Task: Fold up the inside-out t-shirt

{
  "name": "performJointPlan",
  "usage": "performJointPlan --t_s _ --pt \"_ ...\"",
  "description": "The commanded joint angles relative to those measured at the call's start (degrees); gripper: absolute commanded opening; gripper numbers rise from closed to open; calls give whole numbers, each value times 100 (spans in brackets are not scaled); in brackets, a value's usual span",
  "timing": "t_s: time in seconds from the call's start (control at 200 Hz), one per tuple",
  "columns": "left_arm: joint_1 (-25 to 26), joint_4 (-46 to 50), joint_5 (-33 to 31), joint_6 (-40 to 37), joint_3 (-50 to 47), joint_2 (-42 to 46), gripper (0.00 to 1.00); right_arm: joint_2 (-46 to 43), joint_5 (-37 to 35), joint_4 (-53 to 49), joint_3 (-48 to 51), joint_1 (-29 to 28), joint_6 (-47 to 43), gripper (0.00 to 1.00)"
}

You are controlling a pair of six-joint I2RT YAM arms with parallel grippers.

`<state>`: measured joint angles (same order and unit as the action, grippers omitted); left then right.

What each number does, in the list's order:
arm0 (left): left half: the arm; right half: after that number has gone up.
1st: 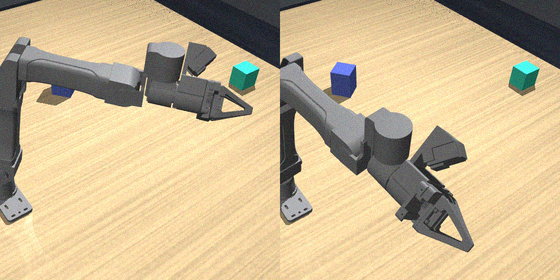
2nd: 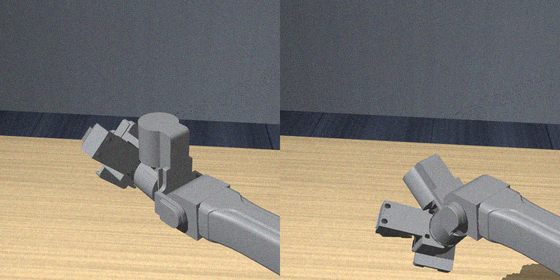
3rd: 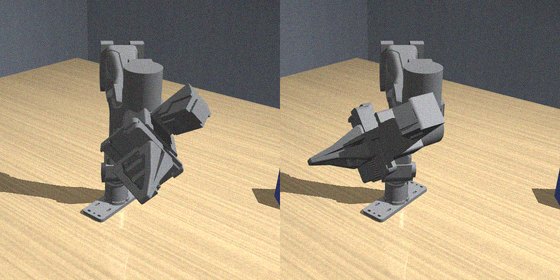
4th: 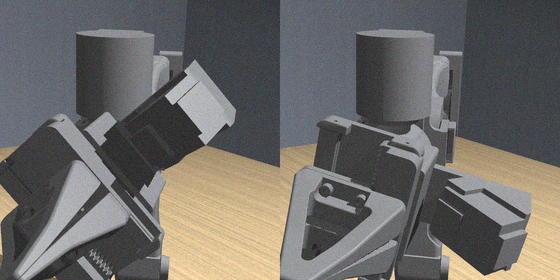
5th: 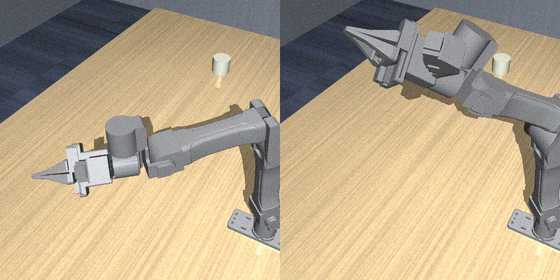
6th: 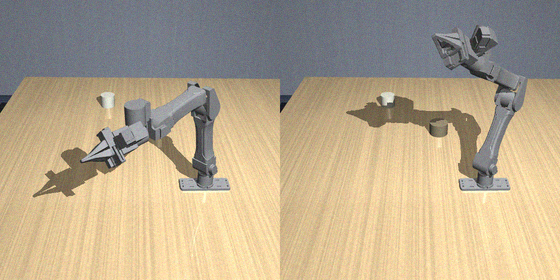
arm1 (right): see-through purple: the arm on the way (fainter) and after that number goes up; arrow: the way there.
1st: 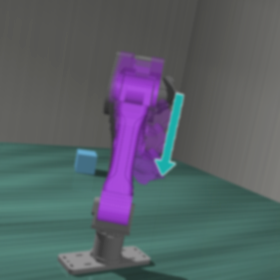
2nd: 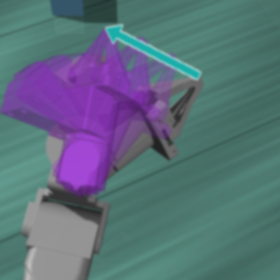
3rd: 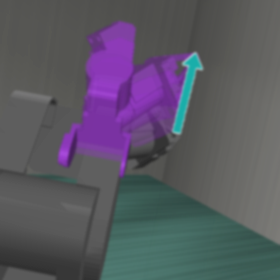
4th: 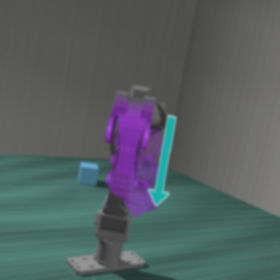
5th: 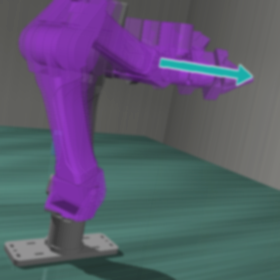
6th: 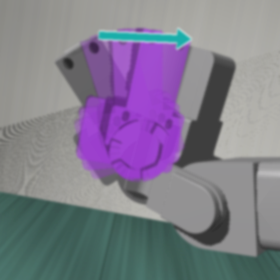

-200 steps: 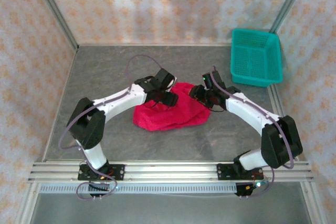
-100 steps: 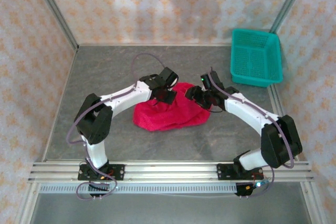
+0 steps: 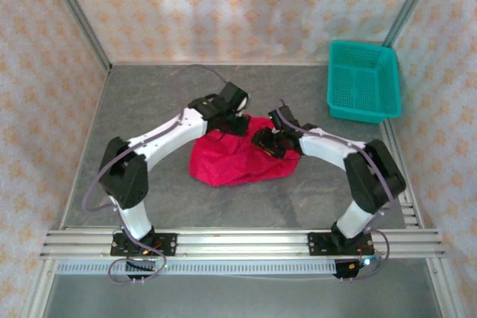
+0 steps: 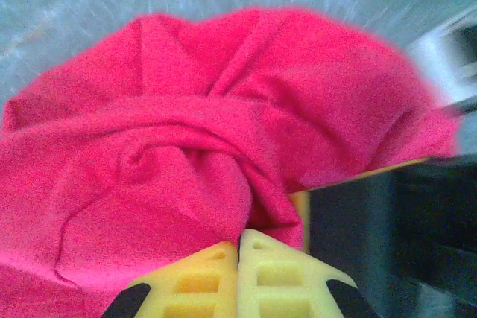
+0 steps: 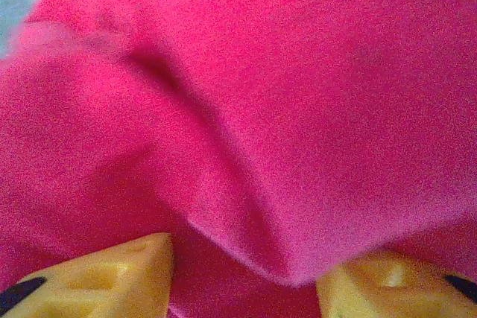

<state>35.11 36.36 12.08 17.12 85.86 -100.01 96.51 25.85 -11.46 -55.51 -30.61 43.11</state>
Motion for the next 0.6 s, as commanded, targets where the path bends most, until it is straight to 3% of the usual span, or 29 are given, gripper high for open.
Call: performJointPlan --t_s 0.0,0.18,0.255,0.37,0.495,0.595 --pt "-351 -88 533 614 312 758 0 434 -202 344 -152 28 273 45" --pt "-820 -746 989 1170 -262 1539 0 534 -595 351 67 183 404 12" --pt "-865 -885 965 1219 -594 1697 0 370 -625 304 106 237 368 8" --pt "-884 -1061 942 1318 -1111 1681 0 -73 -610 -107 -51 224 139 12" --pt "-883 -1389 1051 1599 -1550 1501 0 -819 -598 -373 -114 55 -91 37" --pt "-886 -1456 1022 1676 -1656 1302 0 -1236 -504 -443 -86 -111 -34 36"
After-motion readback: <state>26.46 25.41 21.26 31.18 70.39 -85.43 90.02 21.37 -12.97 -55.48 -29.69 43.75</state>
